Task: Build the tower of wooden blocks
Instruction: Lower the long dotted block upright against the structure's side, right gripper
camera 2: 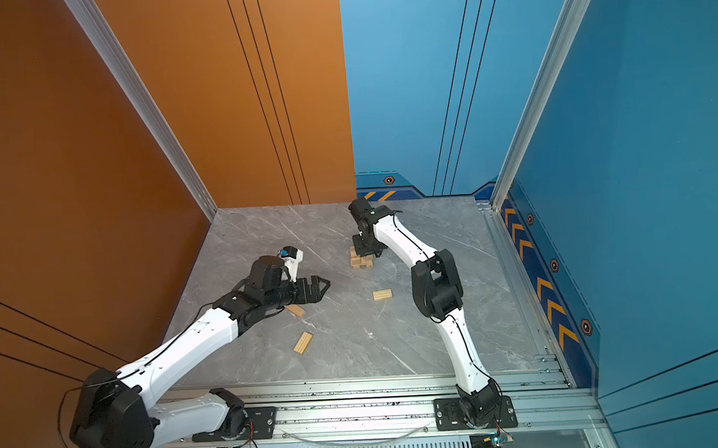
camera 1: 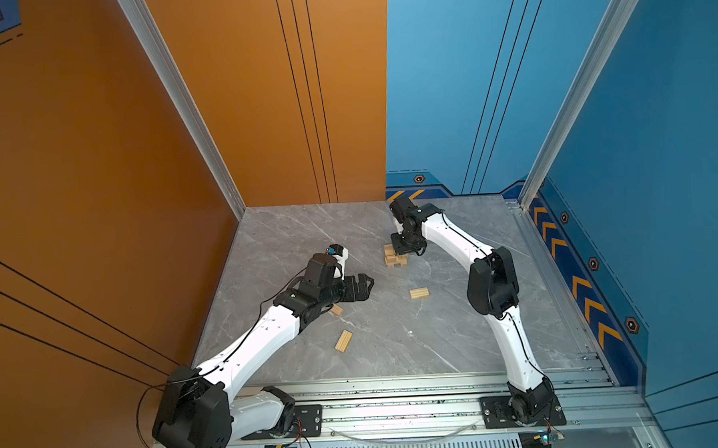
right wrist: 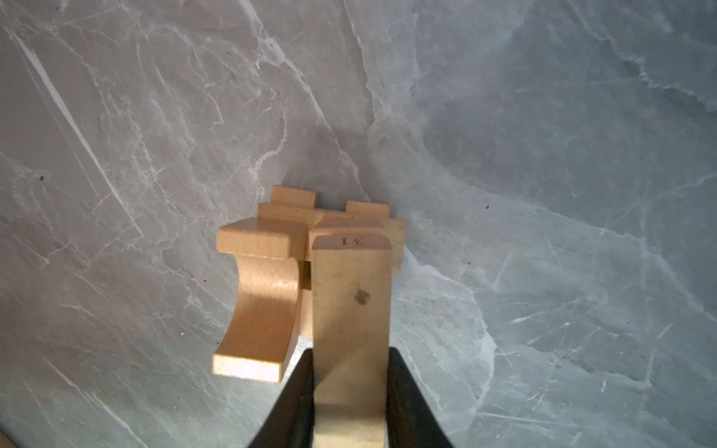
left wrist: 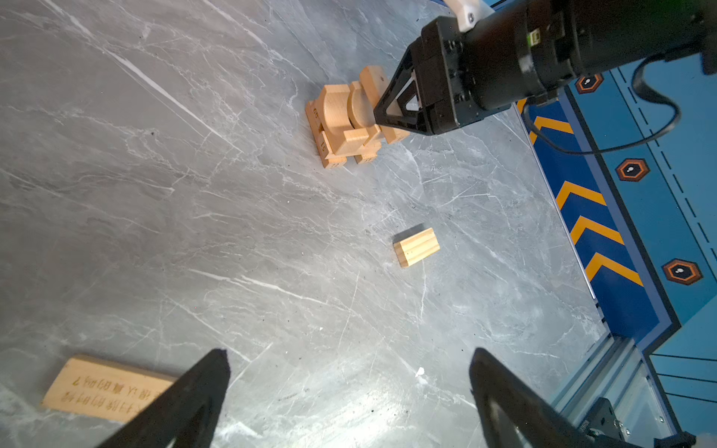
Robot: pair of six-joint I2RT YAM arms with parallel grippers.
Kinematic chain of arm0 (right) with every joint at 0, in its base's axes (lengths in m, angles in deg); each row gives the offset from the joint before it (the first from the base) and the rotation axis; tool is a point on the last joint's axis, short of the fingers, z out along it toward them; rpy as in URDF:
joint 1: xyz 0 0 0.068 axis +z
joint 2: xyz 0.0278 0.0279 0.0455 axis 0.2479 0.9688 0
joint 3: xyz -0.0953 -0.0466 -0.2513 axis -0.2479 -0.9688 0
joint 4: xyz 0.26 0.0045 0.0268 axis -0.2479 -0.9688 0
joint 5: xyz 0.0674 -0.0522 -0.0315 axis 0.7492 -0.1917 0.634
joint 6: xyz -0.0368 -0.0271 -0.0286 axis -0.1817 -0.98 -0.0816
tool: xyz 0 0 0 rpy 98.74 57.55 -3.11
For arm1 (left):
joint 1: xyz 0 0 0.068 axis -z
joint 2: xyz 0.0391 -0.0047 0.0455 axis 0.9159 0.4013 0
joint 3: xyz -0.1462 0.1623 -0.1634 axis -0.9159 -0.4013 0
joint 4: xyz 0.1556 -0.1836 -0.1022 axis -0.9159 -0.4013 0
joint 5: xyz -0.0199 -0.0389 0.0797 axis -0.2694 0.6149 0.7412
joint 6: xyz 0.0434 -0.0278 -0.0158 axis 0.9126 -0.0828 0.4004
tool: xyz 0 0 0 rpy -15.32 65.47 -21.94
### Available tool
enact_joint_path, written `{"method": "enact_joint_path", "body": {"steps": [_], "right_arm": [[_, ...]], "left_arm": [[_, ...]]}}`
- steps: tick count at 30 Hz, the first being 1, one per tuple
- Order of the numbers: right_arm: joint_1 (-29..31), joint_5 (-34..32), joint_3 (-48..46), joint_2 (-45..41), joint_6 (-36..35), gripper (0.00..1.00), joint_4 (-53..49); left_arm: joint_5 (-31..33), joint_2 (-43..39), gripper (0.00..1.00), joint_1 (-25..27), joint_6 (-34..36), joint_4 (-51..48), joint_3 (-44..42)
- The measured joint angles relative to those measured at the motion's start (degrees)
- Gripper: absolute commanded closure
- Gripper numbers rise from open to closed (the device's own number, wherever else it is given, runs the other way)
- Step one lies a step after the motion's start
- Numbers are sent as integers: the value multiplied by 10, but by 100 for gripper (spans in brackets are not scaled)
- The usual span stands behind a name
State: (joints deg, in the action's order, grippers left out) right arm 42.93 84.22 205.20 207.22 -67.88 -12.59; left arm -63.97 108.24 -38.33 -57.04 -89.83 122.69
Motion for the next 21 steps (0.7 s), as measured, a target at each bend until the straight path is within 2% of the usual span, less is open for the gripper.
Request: {"method": "enact_joint_path", "body": {"steps": [4, 13, 21], "right_arm": [[-3, 7, 2, 4, 0, 56, -2], [-6, 26, 13, 6, 1, 47, -5], [-14, 45, 22, 6, 3, 43, -6]], "left_arm": [[0, 0, 2, 0, 0, 0, 0], [0, 0, 2, 0, -1, 0, 0], [0, -6, 2, 0, -2, 0, 0]]}}
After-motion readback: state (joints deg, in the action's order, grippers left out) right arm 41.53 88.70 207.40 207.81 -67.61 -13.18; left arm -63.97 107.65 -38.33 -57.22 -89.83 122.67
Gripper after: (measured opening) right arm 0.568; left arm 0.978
